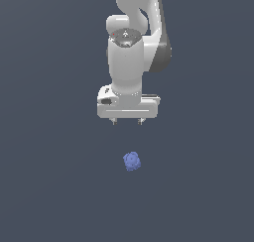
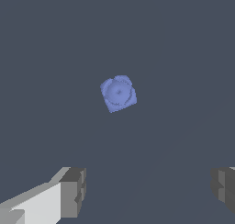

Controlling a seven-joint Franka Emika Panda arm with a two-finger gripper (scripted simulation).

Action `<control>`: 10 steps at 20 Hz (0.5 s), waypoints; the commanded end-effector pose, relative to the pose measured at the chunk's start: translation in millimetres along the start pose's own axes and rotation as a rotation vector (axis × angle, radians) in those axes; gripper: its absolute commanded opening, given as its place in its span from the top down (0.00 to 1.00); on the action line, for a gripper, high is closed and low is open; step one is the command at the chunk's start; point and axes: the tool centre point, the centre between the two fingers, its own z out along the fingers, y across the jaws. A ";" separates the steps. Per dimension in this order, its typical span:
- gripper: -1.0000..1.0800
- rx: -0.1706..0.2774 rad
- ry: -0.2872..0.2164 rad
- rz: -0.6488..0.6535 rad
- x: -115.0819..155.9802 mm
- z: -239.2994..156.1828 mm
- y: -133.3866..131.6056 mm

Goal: Pick up the object and move it to a goal position.

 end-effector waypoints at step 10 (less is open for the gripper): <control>0.04 -0.023 -0.013 -0.056 -6.3 4.7 -9.3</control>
